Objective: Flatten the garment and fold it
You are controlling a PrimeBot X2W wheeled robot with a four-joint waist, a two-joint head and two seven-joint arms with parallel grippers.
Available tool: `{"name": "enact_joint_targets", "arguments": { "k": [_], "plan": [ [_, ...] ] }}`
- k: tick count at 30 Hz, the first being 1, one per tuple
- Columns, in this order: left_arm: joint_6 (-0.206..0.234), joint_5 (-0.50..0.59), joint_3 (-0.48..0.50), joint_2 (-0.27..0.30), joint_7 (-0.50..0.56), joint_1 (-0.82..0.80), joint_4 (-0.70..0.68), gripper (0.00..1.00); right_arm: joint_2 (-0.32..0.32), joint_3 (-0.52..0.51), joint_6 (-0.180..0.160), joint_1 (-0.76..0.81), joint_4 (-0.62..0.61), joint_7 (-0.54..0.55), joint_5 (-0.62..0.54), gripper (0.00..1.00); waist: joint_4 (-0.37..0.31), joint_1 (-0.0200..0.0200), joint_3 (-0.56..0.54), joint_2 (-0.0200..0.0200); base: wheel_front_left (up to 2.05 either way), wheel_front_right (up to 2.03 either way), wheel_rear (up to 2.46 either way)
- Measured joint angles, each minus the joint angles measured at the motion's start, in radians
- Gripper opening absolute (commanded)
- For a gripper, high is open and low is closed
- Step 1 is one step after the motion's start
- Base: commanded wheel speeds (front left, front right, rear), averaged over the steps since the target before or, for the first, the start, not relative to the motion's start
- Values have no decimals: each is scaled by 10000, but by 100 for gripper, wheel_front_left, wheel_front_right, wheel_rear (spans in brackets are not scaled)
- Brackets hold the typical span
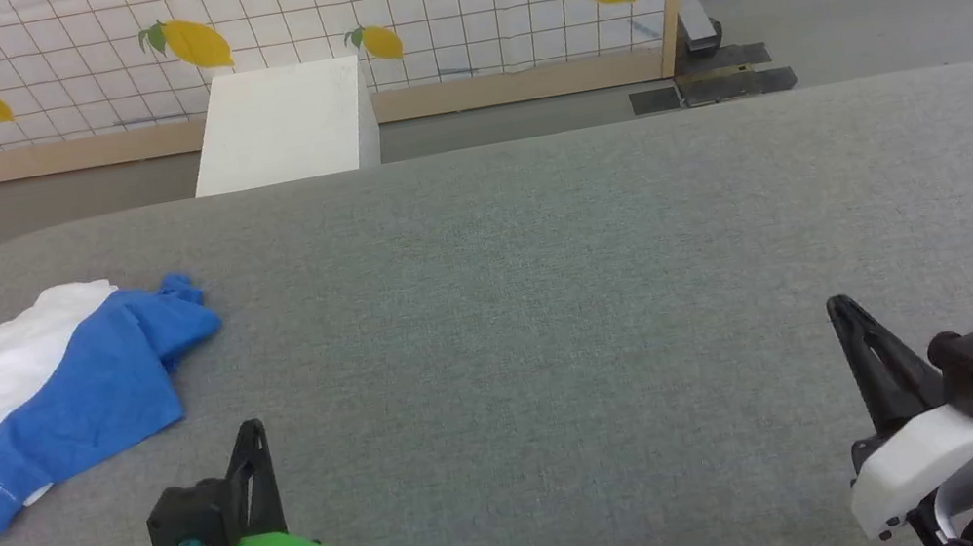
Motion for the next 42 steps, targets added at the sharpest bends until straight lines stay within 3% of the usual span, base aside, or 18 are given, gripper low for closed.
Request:
{"name": "enact_joint_targets", "arguments": {
  "k": [1,25,42],
  "plan": [
    [0,-4,-6,2,0,5,0,100,0,-2,0,3,0,0,0,100,0,0,0,0,0,0,0],
    [8,-265,-48,2,-355,38,-71,100,-2,-495,0,13,198,-343,52,100,93,0,6,0,0,0,0],
    [90,-573,8,2,-669,199,-155,100,-2,-679,0,38,236,-677,52,100,756,0,-19,0,0,0,0]
  ]
}}
